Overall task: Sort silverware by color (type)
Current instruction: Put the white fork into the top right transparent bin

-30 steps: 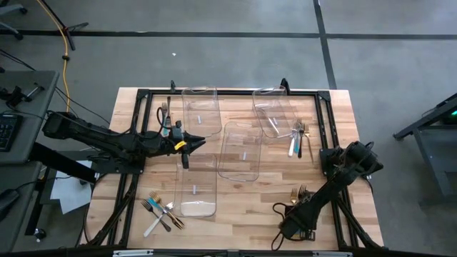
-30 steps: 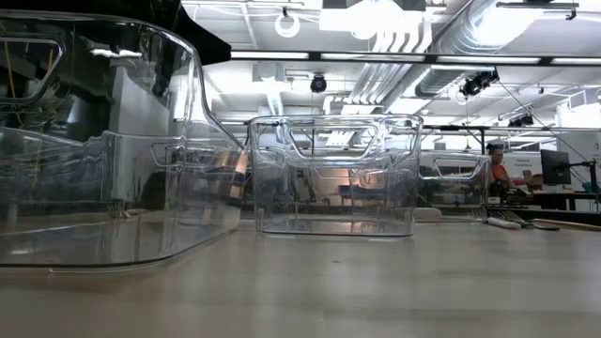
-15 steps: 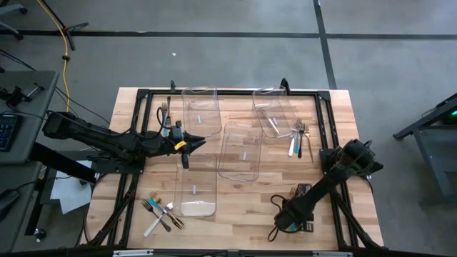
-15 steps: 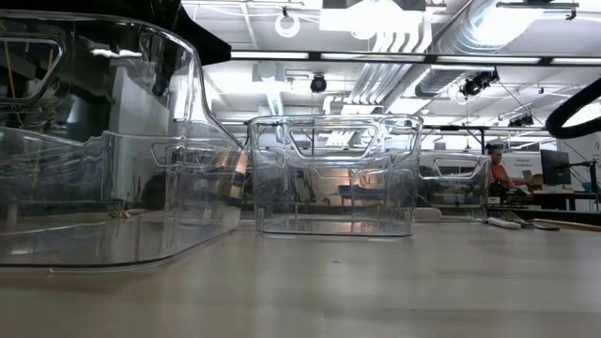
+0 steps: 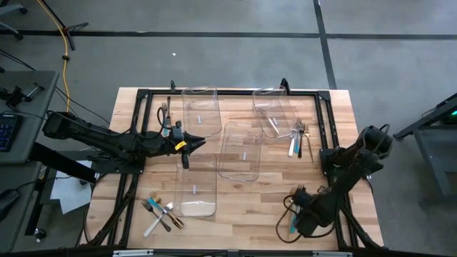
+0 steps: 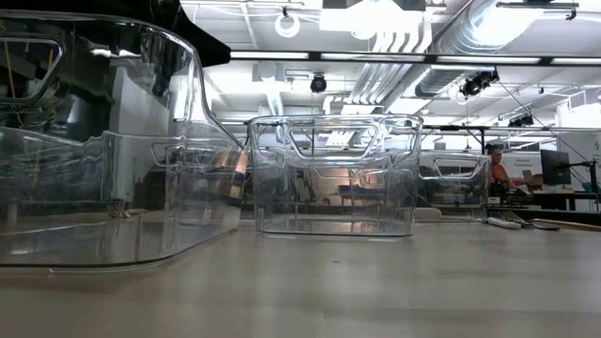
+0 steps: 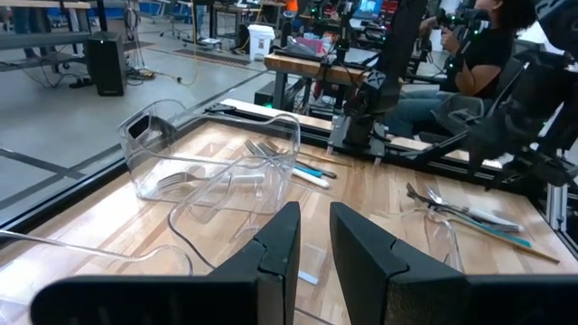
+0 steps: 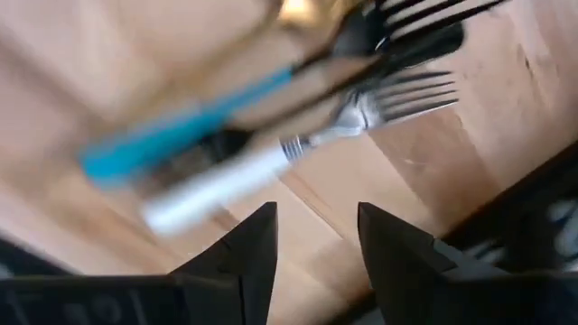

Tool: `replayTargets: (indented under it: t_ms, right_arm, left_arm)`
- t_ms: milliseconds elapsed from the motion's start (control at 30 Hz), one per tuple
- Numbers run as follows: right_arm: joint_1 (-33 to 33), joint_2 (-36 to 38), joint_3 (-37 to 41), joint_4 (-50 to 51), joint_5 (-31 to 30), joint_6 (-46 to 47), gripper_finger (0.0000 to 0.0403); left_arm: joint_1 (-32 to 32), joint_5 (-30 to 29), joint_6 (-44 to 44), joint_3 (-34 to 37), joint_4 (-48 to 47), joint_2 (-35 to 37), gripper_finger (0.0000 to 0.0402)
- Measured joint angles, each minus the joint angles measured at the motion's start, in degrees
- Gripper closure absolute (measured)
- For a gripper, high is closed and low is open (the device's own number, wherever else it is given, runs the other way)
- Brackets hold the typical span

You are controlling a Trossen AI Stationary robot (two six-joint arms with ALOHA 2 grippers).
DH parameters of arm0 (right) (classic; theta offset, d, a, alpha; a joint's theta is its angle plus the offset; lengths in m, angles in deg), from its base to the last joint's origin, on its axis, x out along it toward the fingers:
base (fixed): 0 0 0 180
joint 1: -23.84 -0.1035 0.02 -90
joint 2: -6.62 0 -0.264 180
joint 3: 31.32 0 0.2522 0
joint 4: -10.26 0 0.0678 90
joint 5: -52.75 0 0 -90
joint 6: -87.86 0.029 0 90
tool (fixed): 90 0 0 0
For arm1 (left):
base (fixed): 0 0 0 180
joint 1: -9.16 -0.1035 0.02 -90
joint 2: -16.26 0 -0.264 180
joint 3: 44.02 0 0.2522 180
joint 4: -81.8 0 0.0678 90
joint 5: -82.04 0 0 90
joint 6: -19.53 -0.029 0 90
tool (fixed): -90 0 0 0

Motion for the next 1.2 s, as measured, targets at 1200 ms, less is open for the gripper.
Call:
replayTargets:
  t_ms: [1200]
  right_arm:
    - [-1.9,0.7,16.2,-20.3,-2.5,29.6,0.0320]
  left_arm:
    - [0.0,0.0,-0.5,0.0,-0.1,0.0,0.0346]
